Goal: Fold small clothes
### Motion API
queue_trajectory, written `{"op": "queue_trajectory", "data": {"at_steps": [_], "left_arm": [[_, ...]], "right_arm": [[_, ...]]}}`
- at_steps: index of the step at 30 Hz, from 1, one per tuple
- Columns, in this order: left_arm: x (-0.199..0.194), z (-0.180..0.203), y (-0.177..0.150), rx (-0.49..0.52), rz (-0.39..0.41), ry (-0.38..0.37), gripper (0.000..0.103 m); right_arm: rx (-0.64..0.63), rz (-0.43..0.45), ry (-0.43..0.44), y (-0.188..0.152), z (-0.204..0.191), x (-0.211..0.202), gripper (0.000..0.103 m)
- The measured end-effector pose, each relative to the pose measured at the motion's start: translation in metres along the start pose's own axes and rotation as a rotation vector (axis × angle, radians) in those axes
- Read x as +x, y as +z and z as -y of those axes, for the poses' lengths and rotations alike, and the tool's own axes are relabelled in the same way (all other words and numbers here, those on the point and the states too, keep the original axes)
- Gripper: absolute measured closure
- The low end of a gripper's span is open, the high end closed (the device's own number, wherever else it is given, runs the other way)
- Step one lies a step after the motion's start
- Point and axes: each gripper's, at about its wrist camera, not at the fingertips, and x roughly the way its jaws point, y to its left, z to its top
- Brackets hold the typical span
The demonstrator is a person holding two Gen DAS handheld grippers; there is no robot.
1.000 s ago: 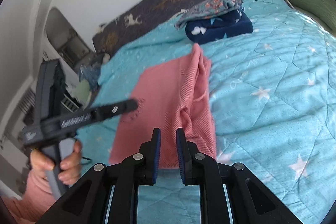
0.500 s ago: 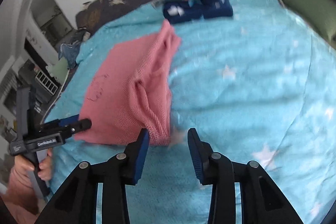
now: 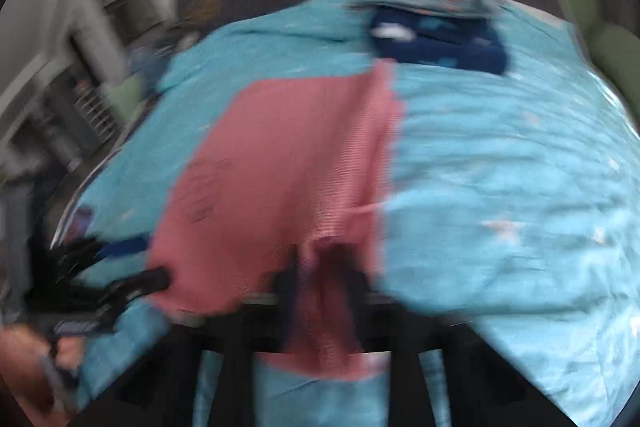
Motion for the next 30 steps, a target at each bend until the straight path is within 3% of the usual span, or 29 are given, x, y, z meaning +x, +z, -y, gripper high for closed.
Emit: {"op": "queue_trajectory", "data": {"at_steps": [1, 2, 4, 5, 8, 11, 14, 16, 19, 22, 25, 30], "left_arm": [[0.001, -0.002, 0.0, -0.008, -0.004, -0.005, 0.029], [0.001, -0.004, -0.001, -0.011, -0.007, -0.007, 0.029], [0.001, -0.006, 0.0, -0.012, -0.01, -0.017, 0.029], [0.001, -0.006, 0.0, -0.011, -0.012, -0.018, 0.029], [-0.004, -0.002, 0.001, 0.001, -0.011, -0.01, 0.029], [-0.013, 0.0, 0.003, -0.001, 0.004, -0.03, 0.03], [-0.025, 0.004, 0.007, -0.008, 0.042, -0.088, 0.03], [-0.027, 0.006, 0.007, 0.013, 0.059, -0.078, 0.03], [-0.01, -0.001, 0.001, 0.021, 0.018, 0.017, 0.03], [-0.004, -0.016, -0.006, -0.061, -0.001, -0.03, 0.03], [-0.015, -0.015, -0.002, -0.046, 0.011, -0.047, 0.031], [-0.036, 0.001, 0.033, -0.042, 0.1, -0.162, 0.031]], "right_arm": [[0.076, -0.001, 0.044, 0.001, 0.015, -0.003, 0.099], [0.13, 0.004, 0.029, 0.001, 0.029, -0.006, 0.1], [0.139, 0.04, -0.148, -0.001, 0.044, -0.016, 0.099], [0.164, 0.038, -0.138, -0.004, 0.054, -0.022, 0.099], [0.206, 0.054, 0.074, -0.011, 0.064, -0.044, 0.097], [0.066, 0.073, 0.119, -0.012, 0.035, -0.059, 0.096], [-0.019, 0.033, 0.203, -0.008, 0.005, -0.048, 0.096], [-0.041, -0.029, 0.152, -0.012, -0.005, -0.031, 0.096], [-0.023, -0.104, -0.04, -0.024, 0.005, -0.005, 0.097], [0.073, -0.095, 0.032, -0.032, 0.023, -0.013, 0.097], [0.039, -0.052, -0.027, -0.033, 0.022, -0.034, 0.093], [-0.022, 0.025, 0.045, -0.001, 0.003, -0.049, 0.092]]}}
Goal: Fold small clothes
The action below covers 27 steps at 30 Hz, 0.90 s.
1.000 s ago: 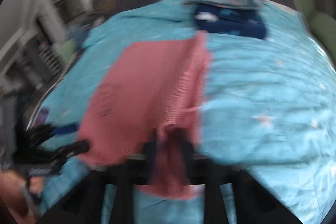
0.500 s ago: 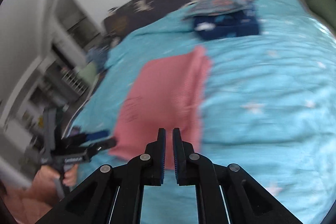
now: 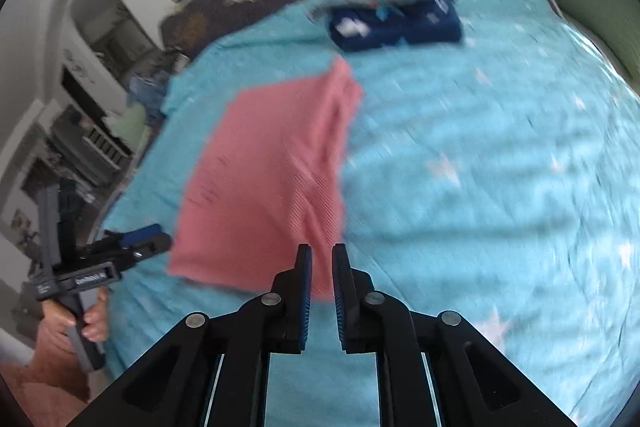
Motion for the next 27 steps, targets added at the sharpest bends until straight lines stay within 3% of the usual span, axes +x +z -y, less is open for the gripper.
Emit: {"op": "queue_trajectory", "data": {"at_steps": [2, 4, 7, 9, 10, 13, 15, 18, 21, 22, 25, 26, 27], "left_arm": [[0.003, 0.009, 0.022, 0.001, 0.053, -0.059, 0.035], [0.015, 0.011, 0.035, -0.013, 0.058, -0.094, 0.046], [0.054, 0.001, 0.041, -0.053, -0.032, -0.063, 0.059], [0.076, -0.01, 0.03, -0.076, -0.07, -0.033, 0.084], [0.076, -0.014, 0.026, -0.082, -0.057, -0.037, 0.085], [0.065, -0.016, 0.03, -0.098, -0.049, -0.079, 0.081], [0.058, -0.012, 0.043, -0.094, -0.03, -0.091, 0.069], [0.059, -0.004, 0.07, -0.037, 0.039, -0.036, 0.065], [0.078, -0.011, 0.092, -0.051, 0.033, -0.034, 0.059], [0.087, -0.015, 0.095, -0.056, 0.017, -0.027, 0.056], [0.125, -0.035, 0.095, -0.078, -0.049, 0.046, 0.057], [0.13, -0.04, 0.092, -0.089, -0.038, 0.037, 0.058], [0.127, -0.04, 0.09, -0.086, -0.016, 0.031, 0.058]], "right_arm": [[-0.059, 0.031, 0.029, 0.023, -0.018, 0.006, 0.092], [-0.063, 0.018, 0.074, 0.037, -0.028, 0.024, 0.091], [0.037, -0.062, 0.115, 0.048, -0.013, 0.061, 0.091], [0.088, -0.12, 0.048, 0.043, 0.006, 0.086, 0.095], [0.118, -0.135, 0.042, 0.038, 0.018, 0.095, 0.102], [0.23, -0.118, 0.176, 0.033, 0.043, 0.09, 0.098], [0.206, -0.081, 0.2, 0.047, 0.04, 0.078, 0.096], [0.12, -0.025, 0.15, 0.078, 0.028, 0.074, 0.091], [0.09, -0.043, 0.118, 0.112, 0.019, 0.094, 0.091], [0.083, -0.054, 0.089, 0.116, 0.019, 0.099, 0.091], [0.049, -0.124, -0.12, 0.124, 0.03, 0.139, 0.093], [0.06, -0.16, -0.157, 0.119, 0.04, 0.155, 0.093], [0.081, -0.155, -0.138, 0.113, 0.048, 0.16, 0.093]]}}
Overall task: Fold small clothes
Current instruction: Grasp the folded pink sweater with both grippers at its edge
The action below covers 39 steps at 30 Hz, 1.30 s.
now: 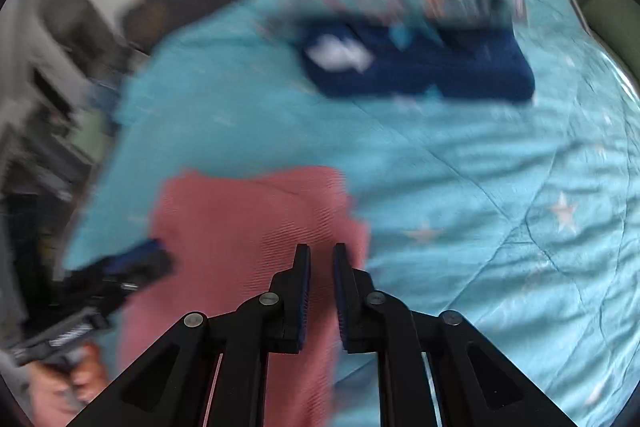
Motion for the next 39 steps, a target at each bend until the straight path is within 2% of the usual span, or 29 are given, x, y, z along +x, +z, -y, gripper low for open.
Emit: {"op": "queue_trajectory", "data": {"at_steps": [4, 7, 9, 11, 13, 16, 20, 24, 28, 30, 33, 37, 39], "left_arm": [[-0.018, 0.014, -0.003, 0.055, 0.017, 0.045, 0.056], [-0.036, 0.022, -0.006, 0.049, 0.041, 0.014, 0.051], [-0.048, 0.028, -0.011, 0.071, 0.061, 0.021, 0.046], [-0.057, 0.035, -0.016, 0.102, 0.077, 0.046, 0.044], [-0.063, 0.038, -0.02, 0.117, 0.085, 0.054, 0.04], [-0.071, 0.04, -0.029, 0.137, 0.089, 0.07, 0.035], [-0.076, 0.035, -0.039, 0.14, 0.073, 0.083, 0.027], [-0.071, 0.012, -0.048, 0.077, 0.044, 0.081, 0.022], [-0.054, -0.014, -0.051, -0.025, -0.039, -0.012, 0.022], [-0.047, -0.017, -0.051, -0.042, -0.059, -0.066, 0.022], [-0.038, -0.015, -0.046, -0.042, -0.059, -0.119, 0.022], [-0.027, -0.009, -0.04, -0.035, -0.075, -0.155, 0.022], [-0.024, -0.005, -0.038, -0.022, -0.079, -0.168, 0.031]], "right_arm": [[0.012, 0.055, 0.057, -0.015, 0.008, -0.024, 0.091], [0.0, 0.087, 0.076, -0.026, 0.012, -0.052, 0.087], [-0.013, 0.104, 0.1, -0.037, 0.014, -0.072, 0.085], [-0.016, 0.096, 0.122, -0.045, 0.014, -0.084, 0.078], [-0.01, 0.077, 0.152, -0.057, 0.017, -0.092, 0.065], [0.0, 0.043, 0.201, -0.075, 0.022, -0.093, 0.054], [0.007, 0.005, 0.22, -0.083, 0.014, -0.077, 0.051], [0.031, -0.028, 0.254, -0.082, 0.017, -0.065, 0.048], [0.063, -0.061, 0.354, -0.074, 0.025, -0.053, 0.043], [0.089, -0.08, 0.414, -0.069, 0.029, -0.045, 0.041], [0.081, -0.101, 0.472, -0.06, 0.025, -0.032, 0.039], [0.062, -0.123, 0.503, -0.044, 0.014, -0.016, 0.039], [0.049, -0.14, 0.516, -0.035, 0.005, -0.007, 0.039]]}}
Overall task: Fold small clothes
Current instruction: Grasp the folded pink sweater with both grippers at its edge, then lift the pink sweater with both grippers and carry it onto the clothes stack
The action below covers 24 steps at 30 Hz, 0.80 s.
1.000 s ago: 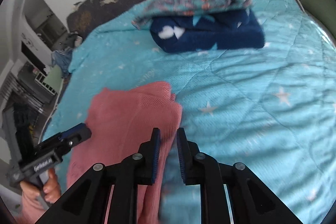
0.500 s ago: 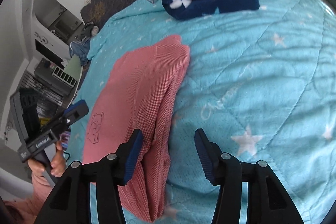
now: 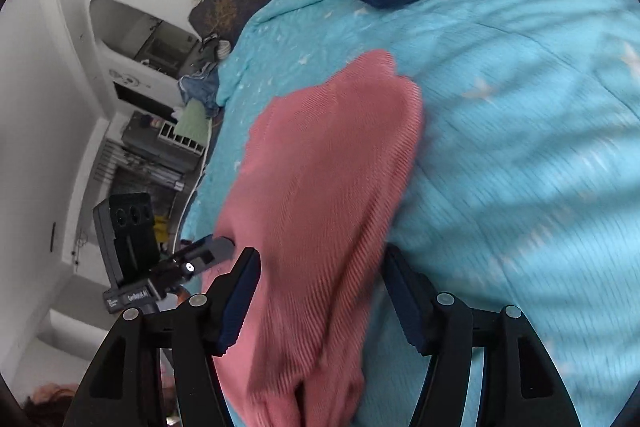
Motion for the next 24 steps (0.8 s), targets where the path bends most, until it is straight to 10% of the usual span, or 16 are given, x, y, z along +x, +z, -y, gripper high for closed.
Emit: {"op": "queue_trajectory", "data": {"at_steps": [16, 24], "left_arm": [[-0.009, 0.001, -0.002, 0.034, -0.029, -0.015, 0.052], [-0.005, -0.006, -0.005, 0.067, -0.109, -0.054, 0.024]], "right_arm": [[-0.063, -0.025, -0.08, 0.011, -0.016, 0.026, 0.049], [-0.12, -0.053, -0.119, -0.007, -0.013, 0.008, 0.049]]}}
